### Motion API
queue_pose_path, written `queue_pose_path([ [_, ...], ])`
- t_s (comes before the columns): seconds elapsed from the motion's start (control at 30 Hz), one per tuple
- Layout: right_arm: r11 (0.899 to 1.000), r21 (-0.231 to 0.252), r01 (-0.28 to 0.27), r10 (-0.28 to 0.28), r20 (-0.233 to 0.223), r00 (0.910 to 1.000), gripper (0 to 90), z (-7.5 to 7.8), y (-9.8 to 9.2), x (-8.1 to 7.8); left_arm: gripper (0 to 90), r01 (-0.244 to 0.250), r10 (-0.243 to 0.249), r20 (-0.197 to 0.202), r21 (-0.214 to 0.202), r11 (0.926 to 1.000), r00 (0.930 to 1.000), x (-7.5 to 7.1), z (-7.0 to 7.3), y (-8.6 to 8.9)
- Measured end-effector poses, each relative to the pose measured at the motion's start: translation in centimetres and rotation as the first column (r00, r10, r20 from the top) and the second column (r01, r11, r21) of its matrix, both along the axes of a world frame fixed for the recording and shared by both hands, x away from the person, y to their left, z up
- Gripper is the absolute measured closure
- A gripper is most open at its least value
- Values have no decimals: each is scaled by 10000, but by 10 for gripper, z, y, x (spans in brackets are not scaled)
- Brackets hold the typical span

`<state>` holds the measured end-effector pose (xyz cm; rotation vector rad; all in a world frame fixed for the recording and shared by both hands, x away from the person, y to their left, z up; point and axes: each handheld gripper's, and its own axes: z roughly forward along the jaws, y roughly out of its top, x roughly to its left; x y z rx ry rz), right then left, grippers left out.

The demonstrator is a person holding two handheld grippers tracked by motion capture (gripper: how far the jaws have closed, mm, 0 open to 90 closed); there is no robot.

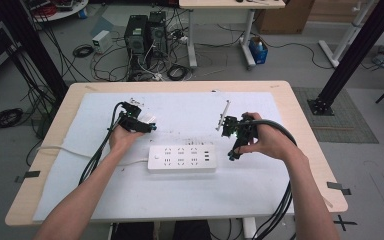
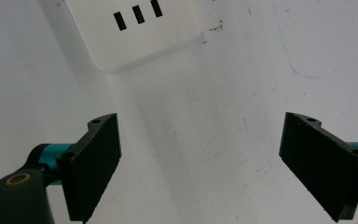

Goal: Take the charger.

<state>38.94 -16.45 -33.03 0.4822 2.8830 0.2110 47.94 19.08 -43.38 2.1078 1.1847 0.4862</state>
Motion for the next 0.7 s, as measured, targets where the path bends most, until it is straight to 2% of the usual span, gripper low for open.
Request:
queue_pose_path([
  [0.1, 10000, -33, -85, 85, -48, 10000, 122, -1, 0, 0, 203, 22, -22, -14, -97, 10000, 10000, 0, 0, 1],
  [0.4, 10000, -48, -84, 84, -43, 10000, 122, -2, -1, 1, 284, 228, -229, -87, -101, 9997, 9997, 1, -2, 1],
  [0.53, 9999, -90, 45, -46, -65, 10000, 122, -3, -2, 0, 325, 238, -237, 50, -62, 9997, 9997, 0, -2, 0],
  [0.6, 10000, -66, -64, 64, -54, 10000, 122, -3, -2, 0, 356, 313, -312, 91, -31, 9995, 9995, 0, -2, -1],
  [0.7, 10000, -35, -64, 64, -58, 10000, 122, -2, -2, 0, 361, 291, -291, 37, 10, 9996, 9996, 1, -3, -1],
])
